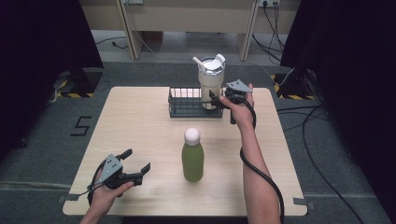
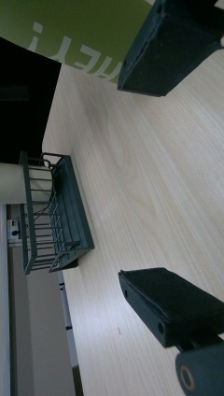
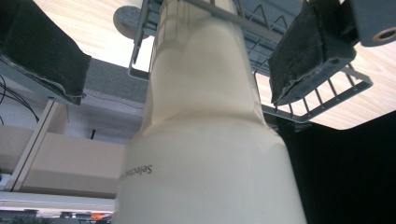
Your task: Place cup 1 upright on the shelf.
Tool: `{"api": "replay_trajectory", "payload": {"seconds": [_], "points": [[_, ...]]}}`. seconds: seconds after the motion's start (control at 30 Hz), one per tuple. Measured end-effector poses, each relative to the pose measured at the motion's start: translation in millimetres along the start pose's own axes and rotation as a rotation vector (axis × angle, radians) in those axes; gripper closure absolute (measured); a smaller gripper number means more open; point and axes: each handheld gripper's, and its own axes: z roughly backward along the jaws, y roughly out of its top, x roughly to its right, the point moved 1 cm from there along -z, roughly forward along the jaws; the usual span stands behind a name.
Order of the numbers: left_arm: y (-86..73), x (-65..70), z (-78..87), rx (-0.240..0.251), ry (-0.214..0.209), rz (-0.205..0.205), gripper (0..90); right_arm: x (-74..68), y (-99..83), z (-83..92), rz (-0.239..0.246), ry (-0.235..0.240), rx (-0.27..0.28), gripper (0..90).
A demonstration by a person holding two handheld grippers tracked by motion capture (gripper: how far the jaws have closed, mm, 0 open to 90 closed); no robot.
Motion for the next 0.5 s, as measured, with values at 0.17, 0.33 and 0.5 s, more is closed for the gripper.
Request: {"api": "replay_trajectory", "payload": {"seconds": [0.17,0.33,0.5], "points": [[0.1,2.0,-2.0,-0.001,-0.007,0.003,7.5,1.2,-4.2,11.2,0.0,-0.008,0.001,5.5],[1.0,3.8,-4.2,0.001,-0.013,0.002,7.6,3.5,-14.4,25.5,-0.011,-0.018,-0.005,6.4],[4.0,5.3,-6.6,0.008,-0.017,-0.001,7.6,8.9,-20.4,36.5,-0.015,-0.035,-0.01,6.9]]}}
